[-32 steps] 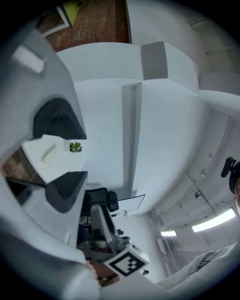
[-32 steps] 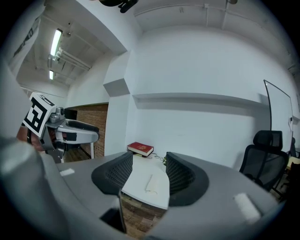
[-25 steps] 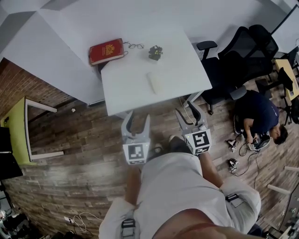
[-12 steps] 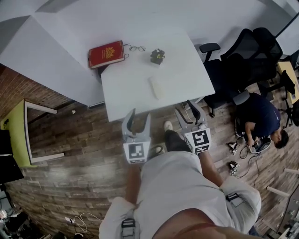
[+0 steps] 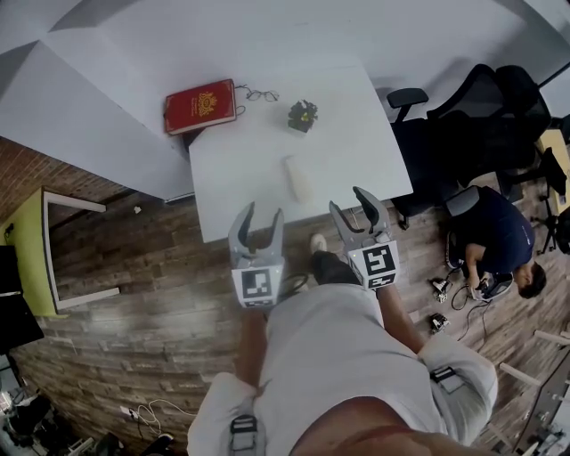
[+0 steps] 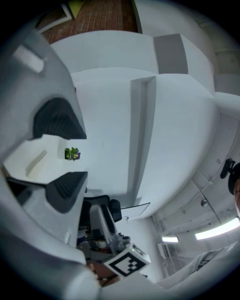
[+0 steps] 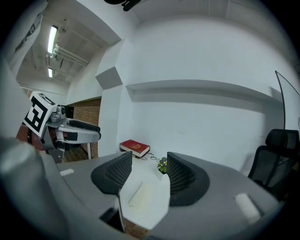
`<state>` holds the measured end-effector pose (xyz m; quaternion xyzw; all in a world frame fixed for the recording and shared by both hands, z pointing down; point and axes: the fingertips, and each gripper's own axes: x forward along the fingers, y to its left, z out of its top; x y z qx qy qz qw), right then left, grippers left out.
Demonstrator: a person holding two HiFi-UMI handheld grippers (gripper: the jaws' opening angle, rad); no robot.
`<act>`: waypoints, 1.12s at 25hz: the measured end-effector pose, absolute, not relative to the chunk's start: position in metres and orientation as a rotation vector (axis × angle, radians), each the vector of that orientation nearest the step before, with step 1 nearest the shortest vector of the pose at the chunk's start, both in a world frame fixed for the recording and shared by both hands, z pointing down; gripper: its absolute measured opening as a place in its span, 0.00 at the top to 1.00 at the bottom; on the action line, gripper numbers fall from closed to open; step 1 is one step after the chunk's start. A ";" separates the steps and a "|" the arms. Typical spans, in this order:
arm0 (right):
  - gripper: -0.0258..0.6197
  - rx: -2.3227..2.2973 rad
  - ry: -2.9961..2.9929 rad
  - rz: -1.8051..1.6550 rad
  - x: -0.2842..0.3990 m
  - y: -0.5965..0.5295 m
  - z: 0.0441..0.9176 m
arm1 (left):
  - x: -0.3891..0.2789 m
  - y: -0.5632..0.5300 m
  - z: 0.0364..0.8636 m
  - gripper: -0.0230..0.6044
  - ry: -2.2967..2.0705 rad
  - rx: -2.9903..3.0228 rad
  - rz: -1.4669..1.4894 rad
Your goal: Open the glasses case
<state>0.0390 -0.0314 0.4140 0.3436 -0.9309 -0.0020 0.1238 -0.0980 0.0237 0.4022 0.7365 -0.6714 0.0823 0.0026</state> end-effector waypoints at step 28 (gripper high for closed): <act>0.62 0.761 -2.661 0.154 0.015 -0.154 0.483 | -0.110 -0.101 0.465 0.62 -2.070 2.157 0.493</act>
